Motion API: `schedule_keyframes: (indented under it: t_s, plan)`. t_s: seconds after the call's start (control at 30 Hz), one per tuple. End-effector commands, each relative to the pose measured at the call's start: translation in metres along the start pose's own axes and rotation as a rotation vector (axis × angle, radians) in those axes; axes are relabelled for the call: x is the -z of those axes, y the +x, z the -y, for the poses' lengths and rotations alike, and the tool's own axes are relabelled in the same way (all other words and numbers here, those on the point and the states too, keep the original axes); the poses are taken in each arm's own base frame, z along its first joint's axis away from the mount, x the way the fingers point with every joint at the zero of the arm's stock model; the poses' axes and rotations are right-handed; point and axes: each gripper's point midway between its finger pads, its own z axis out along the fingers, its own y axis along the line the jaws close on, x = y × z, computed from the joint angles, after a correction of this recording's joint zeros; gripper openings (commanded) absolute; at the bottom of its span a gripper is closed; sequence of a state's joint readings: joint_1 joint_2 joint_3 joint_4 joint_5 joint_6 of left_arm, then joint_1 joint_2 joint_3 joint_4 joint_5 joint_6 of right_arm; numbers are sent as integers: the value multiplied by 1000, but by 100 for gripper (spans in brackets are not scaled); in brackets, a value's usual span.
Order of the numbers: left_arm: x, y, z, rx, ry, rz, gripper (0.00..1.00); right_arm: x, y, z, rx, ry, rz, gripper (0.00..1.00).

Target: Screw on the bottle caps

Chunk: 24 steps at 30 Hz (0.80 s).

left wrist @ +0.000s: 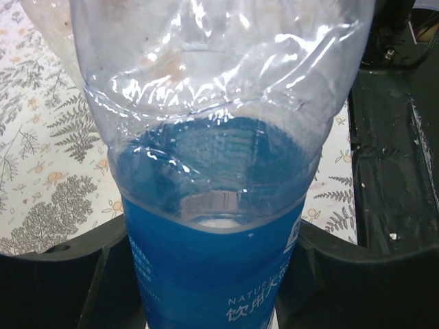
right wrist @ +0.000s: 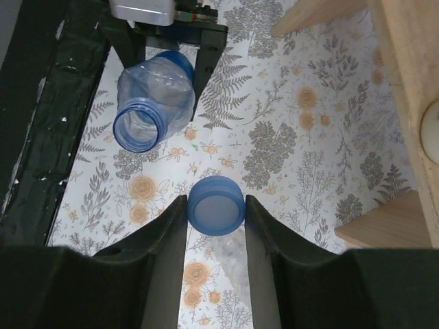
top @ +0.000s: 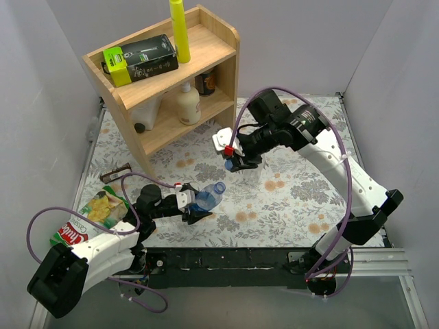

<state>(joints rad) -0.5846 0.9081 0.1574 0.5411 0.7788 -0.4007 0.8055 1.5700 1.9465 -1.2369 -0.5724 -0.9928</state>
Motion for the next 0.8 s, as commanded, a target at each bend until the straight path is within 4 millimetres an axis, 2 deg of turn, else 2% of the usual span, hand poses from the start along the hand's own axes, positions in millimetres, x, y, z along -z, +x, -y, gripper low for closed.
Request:
schedule_keyframes:
  t_s: [0.0, 0.47, 0.77]
  plan:
    - [-3, -13, -2, -35, -18, 47, 0, -2, -4, -31, 111, -99, 13, 30]
    - [-7, -15, -3, -8, -29, 57, 0, -26, -20, -47, 207, -194, 46, 29]
    - [-6, -17, -4, -23, -38, 62, 0, -38, -13, -57, 234, -233, 8, 29]
